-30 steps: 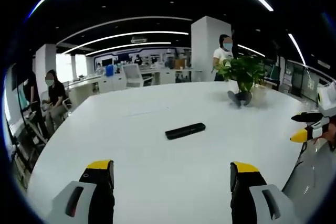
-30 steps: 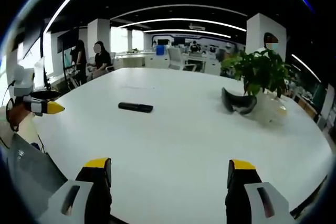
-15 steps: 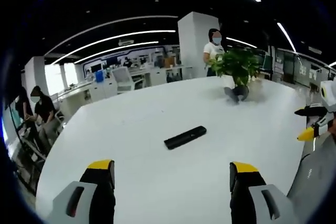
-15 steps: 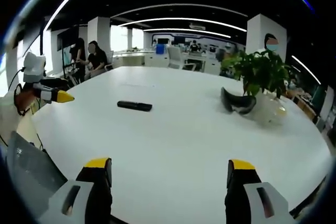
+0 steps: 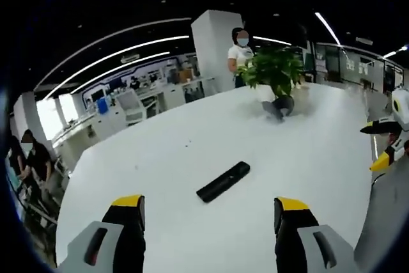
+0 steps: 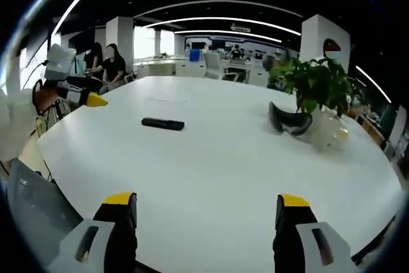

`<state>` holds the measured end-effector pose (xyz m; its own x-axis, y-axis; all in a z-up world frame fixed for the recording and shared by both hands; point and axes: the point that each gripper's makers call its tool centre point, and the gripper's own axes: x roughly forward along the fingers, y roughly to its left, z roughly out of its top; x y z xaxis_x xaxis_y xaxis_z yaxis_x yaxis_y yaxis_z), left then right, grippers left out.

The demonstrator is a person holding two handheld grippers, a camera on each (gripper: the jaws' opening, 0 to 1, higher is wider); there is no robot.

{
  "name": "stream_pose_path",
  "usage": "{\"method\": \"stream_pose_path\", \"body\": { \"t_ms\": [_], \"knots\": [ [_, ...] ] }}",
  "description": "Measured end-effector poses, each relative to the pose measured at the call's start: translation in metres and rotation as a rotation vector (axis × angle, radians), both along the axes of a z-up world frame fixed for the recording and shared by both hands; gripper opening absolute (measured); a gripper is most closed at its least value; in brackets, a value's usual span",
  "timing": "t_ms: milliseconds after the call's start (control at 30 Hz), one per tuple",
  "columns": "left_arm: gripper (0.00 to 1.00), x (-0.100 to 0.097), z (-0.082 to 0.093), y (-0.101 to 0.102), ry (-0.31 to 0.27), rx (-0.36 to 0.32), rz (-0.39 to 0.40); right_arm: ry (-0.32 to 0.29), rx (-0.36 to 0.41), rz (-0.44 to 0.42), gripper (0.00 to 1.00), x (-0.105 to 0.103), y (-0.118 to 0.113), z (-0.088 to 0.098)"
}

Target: Press the specified remote control buttons in sequence, fully releasing each button before pressing the next.

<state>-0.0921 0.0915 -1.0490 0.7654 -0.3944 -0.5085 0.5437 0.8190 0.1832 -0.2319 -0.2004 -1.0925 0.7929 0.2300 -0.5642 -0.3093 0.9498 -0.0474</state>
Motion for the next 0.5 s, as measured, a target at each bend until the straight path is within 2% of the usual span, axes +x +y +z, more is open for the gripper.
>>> {"method": "stream_pose_path", "body": {
  "t_ms": [167, 233, 333, 500],
  "knots": [
    [0.83, 0.014, -0.004, -0.008, 0.019, 0.053, -0.062, 0.003, 0.003, -0.02, 0.89, 0.0, -0.004, 0.0],
    [0.82, 0.02, -0.006, -0.011, 0.031, 0.053, -0.068, -0.002, 0.01, -0.03, 0.89, 0.0, -0.006, 0.001],
    [0.8, 0.025, -0.018, -0.015, 0.094, 0.049, -0.09, 0.007, 0.008, -0.039, 0.88, 0.0, -0.008, -0.001],
    [0.76, 0.035, -0.031, -0.022, 0.126, 0.086, -0.131, 0.01, 0.002, -0.055, 0.88, 0.0, -0.01, -0.001]
  ]
}}
